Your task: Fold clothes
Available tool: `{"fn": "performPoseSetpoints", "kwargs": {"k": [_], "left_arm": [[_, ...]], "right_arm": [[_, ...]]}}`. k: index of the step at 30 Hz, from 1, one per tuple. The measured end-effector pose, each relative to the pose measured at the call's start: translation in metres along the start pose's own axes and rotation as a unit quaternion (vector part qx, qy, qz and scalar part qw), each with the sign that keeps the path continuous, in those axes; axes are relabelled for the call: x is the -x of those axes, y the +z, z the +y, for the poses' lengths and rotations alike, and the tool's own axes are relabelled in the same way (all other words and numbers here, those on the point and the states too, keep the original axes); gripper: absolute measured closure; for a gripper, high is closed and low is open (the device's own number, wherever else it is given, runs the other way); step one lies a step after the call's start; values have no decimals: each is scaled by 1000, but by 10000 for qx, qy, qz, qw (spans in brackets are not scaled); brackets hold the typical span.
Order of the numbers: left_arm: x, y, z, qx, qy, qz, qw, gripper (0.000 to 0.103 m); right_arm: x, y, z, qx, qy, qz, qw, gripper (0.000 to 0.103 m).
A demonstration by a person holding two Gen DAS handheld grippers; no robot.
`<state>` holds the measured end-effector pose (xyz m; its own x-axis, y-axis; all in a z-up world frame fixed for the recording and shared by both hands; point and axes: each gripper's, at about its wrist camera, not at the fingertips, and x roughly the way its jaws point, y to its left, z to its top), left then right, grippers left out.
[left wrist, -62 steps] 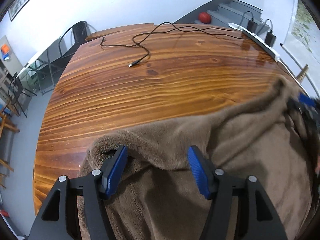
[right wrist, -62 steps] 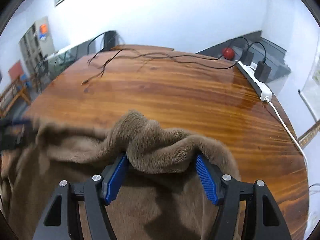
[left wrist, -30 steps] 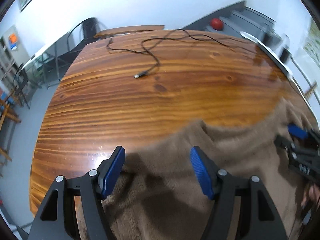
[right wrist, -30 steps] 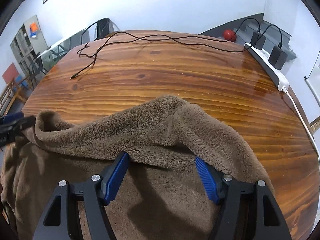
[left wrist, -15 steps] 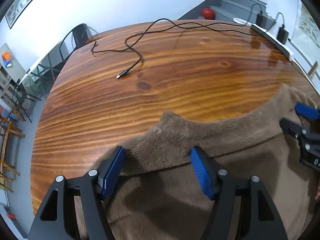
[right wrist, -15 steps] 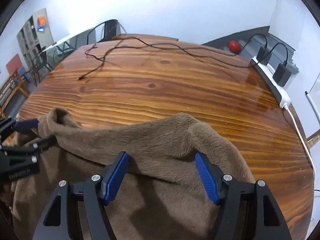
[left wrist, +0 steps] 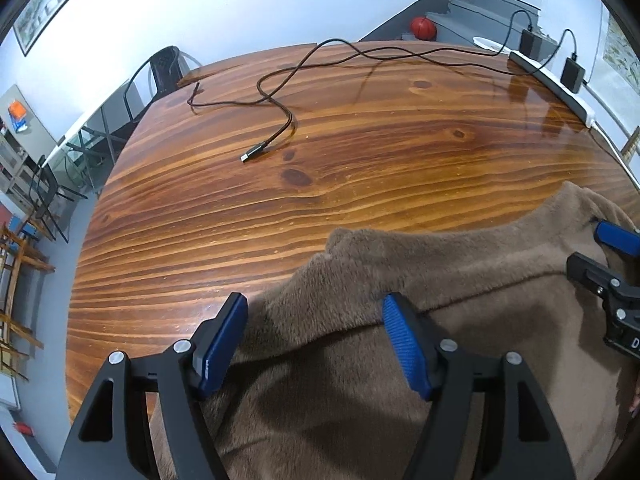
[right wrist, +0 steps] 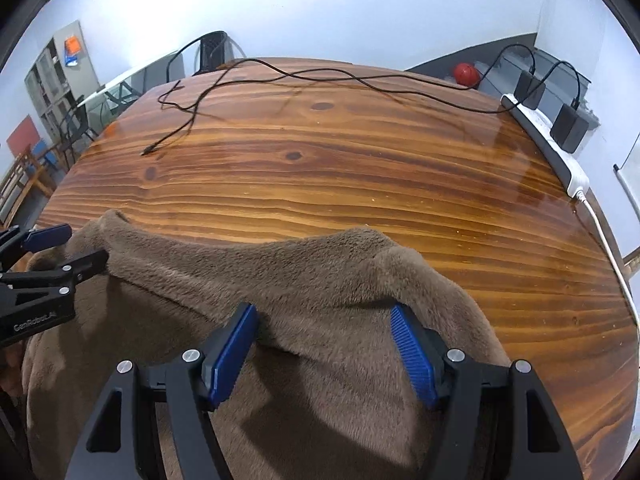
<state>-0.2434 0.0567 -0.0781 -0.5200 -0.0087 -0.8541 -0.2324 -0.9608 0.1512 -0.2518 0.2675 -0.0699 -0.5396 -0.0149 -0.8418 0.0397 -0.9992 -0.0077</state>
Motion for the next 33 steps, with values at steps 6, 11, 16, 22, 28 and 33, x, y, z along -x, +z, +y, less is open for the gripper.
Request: {"fn": "performPoseSetpoints", "kwargs": {"k": [6,11,16,22,28,33], "left_arm": [[30,-13,-9,-219,-33,-104,9997,28],[52,-41,-23,-307,-174,72,9994,28],[73,-78,-32,-256,-379,289,9985,28],[91,-121,-43,-240,-470,543,9971,28],[93,-150,-50,-87,-484,782,9957,28],[88,-165,-55,-28,-342,861,9957,28]], "right_arm": [[31,-14,8,182,162,-152,9996,32],[61,-39,10,245,412,-159,9987,32],[92,-79,7,348,675,-44,9971,32],[125,-128,7,470,1031,147,9935,32],[143,-166,27,940,1106,279,9890,32],[140,-181,39,1197,1079,435,9860,32]]}}
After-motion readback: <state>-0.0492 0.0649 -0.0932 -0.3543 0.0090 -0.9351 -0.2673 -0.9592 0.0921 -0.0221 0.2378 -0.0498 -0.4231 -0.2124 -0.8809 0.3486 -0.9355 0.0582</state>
